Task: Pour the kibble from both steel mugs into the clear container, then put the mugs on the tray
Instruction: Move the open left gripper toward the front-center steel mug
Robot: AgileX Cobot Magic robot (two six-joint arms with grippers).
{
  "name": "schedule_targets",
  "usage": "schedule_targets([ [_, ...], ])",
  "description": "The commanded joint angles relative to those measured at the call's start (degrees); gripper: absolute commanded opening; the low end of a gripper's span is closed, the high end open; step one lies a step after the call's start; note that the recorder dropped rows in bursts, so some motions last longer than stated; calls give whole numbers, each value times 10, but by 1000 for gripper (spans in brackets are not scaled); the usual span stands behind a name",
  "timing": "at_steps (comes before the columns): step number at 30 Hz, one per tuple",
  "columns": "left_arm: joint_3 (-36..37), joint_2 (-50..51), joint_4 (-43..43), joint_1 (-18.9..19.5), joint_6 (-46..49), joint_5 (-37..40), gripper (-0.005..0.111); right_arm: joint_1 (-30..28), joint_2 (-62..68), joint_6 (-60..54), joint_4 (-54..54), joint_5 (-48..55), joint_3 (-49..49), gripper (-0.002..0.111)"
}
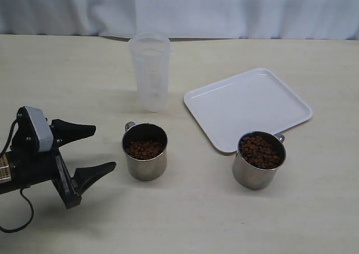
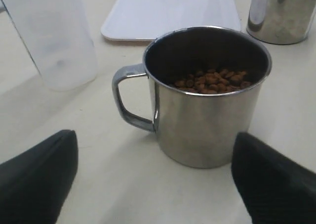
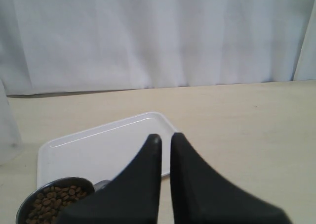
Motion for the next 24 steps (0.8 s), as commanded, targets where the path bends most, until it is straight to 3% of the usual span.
schedule_targets([
  [1, -8, 1, -21, -11, 9, -8, 62, 2, -2, -3, -2, 0, 3, 5],
  [24, -23, 1, 14, -11, 1, -8, 62, 2, -2, -3, -2, 0, 3, 5],
])
